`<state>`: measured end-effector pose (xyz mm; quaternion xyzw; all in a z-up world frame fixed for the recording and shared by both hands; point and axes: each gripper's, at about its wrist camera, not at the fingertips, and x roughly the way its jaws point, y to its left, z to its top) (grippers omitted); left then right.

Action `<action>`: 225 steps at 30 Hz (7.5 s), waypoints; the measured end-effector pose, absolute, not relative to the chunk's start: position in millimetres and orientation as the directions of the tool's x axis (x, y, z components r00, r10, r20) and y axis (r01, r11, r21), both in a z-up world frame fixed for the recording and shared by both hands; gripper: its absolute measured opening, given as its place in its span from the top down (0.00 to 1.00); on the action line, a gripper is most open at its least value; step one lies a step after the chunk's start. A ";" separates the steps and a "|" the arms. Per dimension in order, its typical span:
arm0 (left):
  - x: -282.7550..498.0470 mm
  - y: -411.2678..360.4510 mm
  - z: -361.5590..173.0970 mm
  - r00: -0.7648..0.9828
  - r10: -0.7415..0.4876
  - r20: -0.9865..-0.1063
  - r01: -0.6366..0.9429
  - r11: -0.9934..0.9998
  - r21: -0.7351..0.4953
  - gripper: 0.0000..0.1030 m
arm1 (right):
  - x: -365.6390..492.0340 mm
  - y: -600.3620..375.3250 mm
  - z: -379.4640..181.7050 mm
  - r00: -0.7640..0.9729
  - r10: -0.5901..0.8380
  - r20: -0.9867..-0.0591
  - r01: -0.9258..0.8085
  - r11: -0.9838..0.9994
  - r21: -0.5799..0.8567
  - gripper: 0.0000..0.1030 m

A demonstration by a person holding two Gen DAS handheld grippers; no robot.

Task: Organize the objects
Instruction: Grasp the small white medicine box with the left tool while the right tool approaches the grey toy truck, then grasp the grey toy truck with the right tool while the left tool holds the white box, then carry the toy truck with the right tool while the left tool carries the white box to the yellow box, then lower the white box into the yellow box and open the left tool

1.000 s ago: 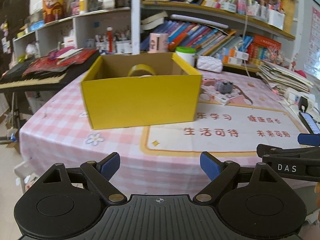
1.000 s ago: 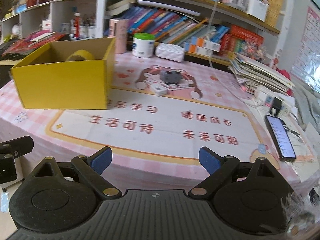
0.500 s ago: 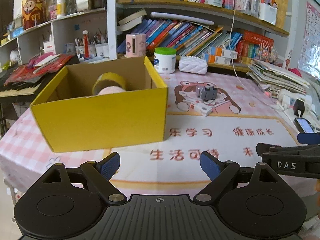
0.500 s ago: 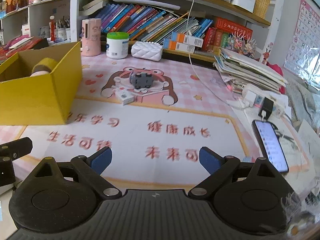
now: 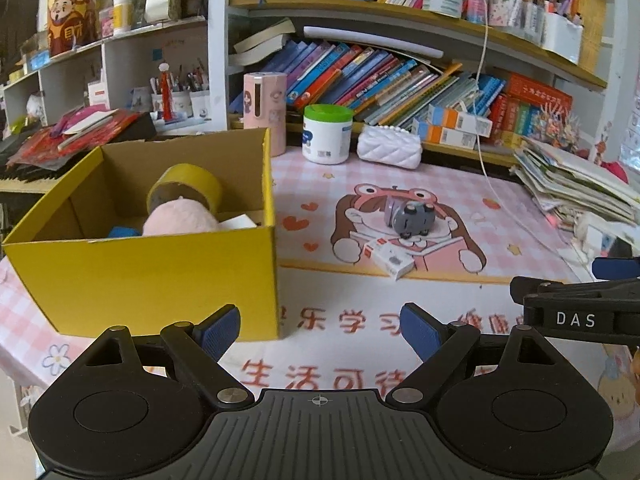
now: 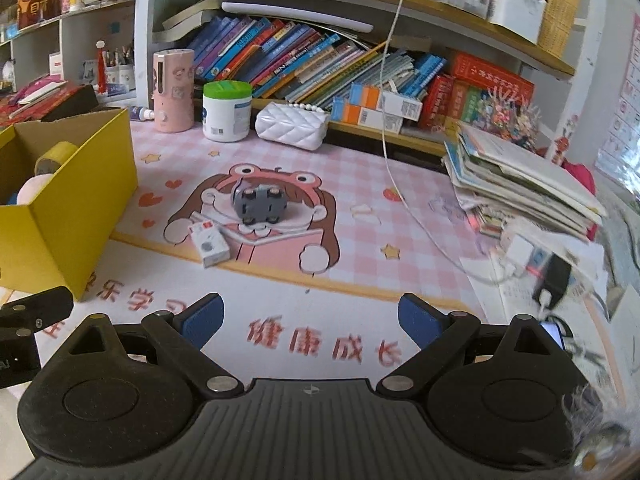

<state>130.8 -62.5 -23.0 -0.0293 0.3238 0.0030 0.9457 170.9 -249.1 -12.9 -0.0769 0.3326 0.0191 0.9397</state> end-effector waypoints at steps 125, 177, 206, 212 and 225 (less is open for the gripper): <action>0.4 73.4 -8.9 0.810 -0.056 -0.584 -0.038 0.988 -0.148 0.73 | 47.8 -87.1 -17.4 0.661 0.288 -0.692 -0.348 0.936 0.057 0.42; 68.0 124.9 31.3 0.898 -0.004 -0.440 -0.065 0.988 -0.142 0.73 | 132.6 -32.5 42.5 0.768 0.340 -0.543 -0.388 0.921 0.029 0.42; 194.4 106.1 -18.8 0.782 0.109 -0.614 -0.150 0.989 -0.016 0.73 | 288.6 -16.5 2.1 0.678 0.394 -0.621 -0.539 0.840 -0.055 0.42; 199.9 103.9 -26.0 0.761 0.128 -0.636 -0.162 0.987 0.005 0.73 | 301.2 -9.1 -4.1 0.656 0.402 -0.639 -0.582 0.808 -0.090 0.42; 209.9 101.0 -30.1 0.743 0.151 -0.652 -0.180 0.983 0.022 0.73 | 315.0 6.2 -12.6 0.579 0.417 -0.701 -0.669 0.734 -0.116 0.42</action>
